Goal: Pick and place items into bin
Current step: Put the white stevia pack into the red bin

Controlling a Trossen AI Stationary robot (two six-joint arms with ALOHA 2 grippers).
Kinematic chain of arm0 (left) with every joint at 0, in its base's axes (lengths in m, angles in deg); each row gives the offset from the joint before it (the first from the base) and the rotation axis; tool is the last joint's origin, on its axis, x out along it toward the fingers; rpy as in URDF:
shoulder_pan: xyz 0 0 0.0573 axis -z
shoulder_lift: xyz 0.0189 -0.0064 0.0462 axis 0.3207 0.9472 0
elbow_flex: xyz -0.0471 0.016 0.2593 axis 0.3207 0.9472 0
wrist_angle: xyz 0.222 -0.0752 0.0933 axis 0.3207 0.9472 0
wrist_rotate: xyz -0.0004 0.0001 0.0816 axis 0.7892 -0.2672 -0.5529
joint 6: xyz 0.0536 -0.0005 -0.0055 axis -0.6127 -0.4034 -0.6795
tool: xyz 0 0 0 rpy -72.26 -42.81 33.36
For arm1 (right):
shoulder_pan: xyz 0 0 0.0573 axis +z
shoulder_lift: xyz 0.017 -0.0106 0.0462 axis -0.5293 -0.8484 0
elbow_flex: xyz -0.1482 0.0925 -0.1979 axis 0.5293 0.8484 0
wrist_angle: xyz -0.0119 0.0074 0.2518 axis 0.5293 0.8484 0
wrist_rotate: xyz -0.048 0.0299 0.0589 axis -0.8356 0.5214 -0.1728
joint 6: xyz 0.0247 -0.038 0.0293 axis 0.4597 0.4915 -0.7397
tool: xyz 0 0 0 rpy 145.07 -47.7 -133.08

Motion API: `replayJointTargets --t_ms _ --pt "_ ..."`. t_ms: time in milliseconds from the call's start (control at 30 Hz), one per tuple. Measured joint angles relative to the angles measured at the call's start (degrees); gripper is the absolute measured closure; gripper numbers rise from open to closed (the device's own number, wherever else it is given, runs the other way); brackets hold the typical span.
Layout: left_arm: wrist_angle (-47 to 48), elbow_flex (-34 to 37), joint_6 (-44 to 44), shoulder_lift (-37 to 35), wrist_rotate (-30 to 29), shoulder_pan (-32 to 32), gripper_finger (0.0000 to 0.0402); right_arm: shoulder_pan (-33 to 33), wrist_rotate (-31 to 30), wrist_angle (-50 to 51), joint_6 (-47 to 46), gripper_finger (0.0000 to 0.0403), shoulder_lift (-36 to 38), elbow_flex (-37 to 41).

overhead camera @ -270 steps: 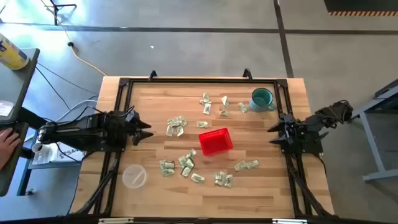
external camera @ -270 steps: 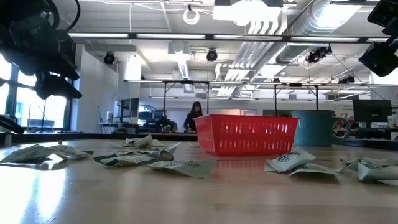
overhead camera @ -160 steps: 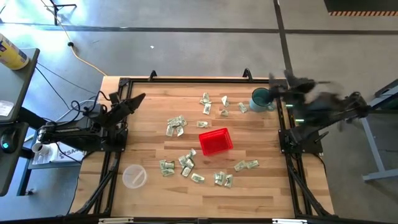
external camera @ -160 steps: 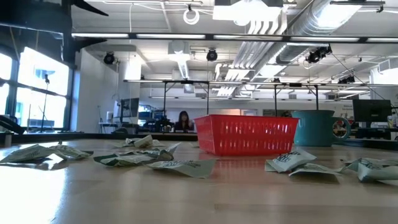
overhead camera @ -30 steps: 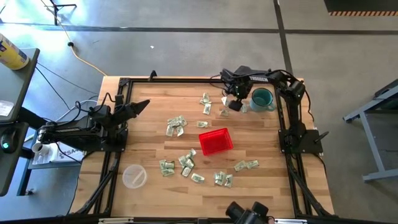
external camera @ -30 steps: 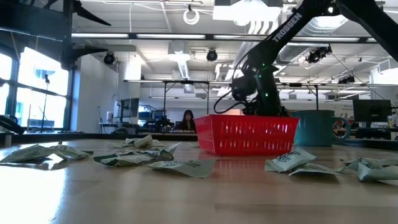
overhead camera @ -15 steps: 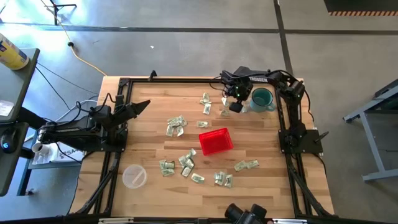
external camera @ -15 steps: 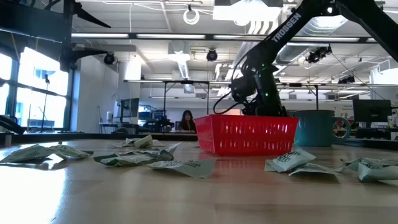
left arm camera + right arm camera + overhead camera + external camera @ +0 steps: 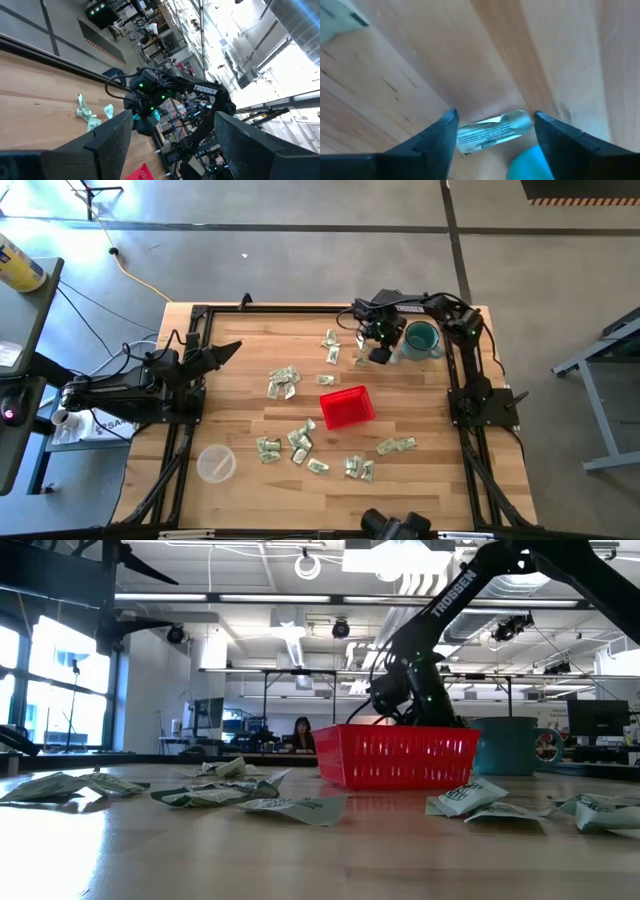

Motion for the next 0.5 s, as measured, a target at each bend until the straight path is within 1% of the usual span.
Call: replayJointTargets --t_ms 400,433,500 --pt "0.00 0.00 -0.04 0.00 0.00 0.00 0.0087 0.04 0.49 3.32 3.02 0.0386 -0.33 0.36" --pt "0.00 0.02 -0.06 0.00 0.00 0.00 0.0087 0.33 0.47 3.37 3.33 0.0394 -0.33 0.36" --pt "0.00 0.01 -0.06 0.00 0.01 0.01 0.0087 1.06 0.29 3.35 3.56 0.0391 -0.34 0.36"
